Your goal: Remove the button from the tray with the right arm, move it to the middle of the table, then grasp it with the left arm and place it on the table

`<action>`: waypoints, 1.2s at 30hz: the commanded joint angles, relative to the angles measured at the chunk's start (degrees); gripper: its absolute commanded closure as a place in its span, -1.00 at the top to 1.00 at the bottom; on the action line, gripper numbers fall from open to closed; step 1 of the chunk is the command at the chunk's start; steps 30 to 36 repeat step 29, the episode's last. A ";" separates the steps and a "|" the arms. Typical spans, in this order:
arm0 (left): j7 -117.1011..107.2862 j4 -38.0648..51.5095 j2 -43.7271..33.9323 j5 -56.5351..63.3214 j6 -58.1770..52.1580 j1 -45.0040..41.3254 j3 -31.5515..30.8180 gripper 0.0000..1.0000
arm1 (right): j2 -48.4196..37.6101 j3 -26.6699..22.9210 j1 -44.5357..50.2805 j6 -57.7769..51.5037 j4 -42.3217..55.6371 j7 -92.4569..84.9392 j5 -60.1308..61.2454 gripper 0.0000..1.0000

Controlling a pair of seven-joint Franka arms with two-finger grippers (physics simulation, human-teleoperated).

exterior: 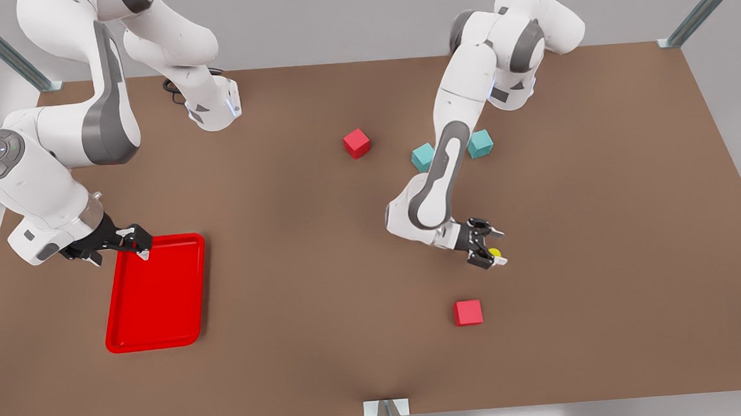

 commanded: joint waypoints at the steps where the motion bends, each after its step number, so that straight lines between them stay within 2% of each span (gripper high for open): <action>1: 93.95 0.47 -4.91 -7.06 -13.42 -0.02 -1.67 1.00 | -0.06 0.03 0.00 -0.06 0.02 -0.13 0.03 1.00; 2: 118.32 5.73 -8.61 -21.46 -12.72 2.78 -1.49 1.00 | -0.06 0.03 0.00 -0.06 0.02 -0.14 0.03 1.00; 3: 142.23 17.95 -8.96 -43.36 -14.65 10.08 0.87 1.00 | -0.06 0.03 0.00 -0.06 0.02 -0.14 0.03 1.00; 4: 155.52 22.88 -9.05 -56.11 -18.25 15.88 3.61 1.00 | -0.06 0.03 0.00 0.03 0.02 -0.05 0.03 1.00; 5: 158.96 27.36 -9.40 -60.43 -22.03 20.10 3.52 1.00 | -0.06 0.03 0.00 0.03 0.02 -0.14 0.03 1.00; 6: 158.26 28.08 -17.03 -60.96 -22.48 25.55 -0.34 1.00 | -0.06 0.03 0.00 -0.06 0.02 -0.05 0.03 1.00; 7: 158.61 24.74 -24.86 -60.26 -20.81 28.01 -1.67 1.00 | -0.06 0.03 0.00 -0.06 0.02 -0.14 0.03 1.00; 8: 158.79 17.36 -34.27 -56.13 -16.94 29.15 -5.52 1.00 | -0.06 0.03 0.00 0.03 0.02 -0.14 0.03 1.00; 9: 159.05 12.53 -39.72 -54.11 -15.97 32.49 -10.54 1.00 | -0.06 0.03 0.00 -0.06 0.02 -0.05 0.03 1.00; 11: 162.83 1.72 -49.04 -52.00 -10.35 32.67 -10.81 1.00 | -0.06 0.03 0.00 -0.06 0.02 -0.14 0.03 1.00; 13: 165.82 0.13 -46.41 -51.82 -7.89 32.41 -10.81 1.00 | -0.06 0.03 0.00 -0.06 0.02 -0.05 0.03 1.00; 15: 177.16 0.39 -46.32 -52.17 -10.17 34.17 -10.72 1.00 | -0.06 0.03 0.00 0.03 0.02 -0.14 0.12 1.00; 20: 176.72 0.21 -48.69 -52.08 -10.26 34.17 -10.72 1.00 | -0.06 0.03 0.00 0.03 0.02 -0.14 0.03 1.00; 36: 176.72 0.13 -48.60 -52.17 -10.26 34.26 -10.72 1.00 | -0.06 0.38 0.00 -0.06 0.20 -0.14 0.12 1.00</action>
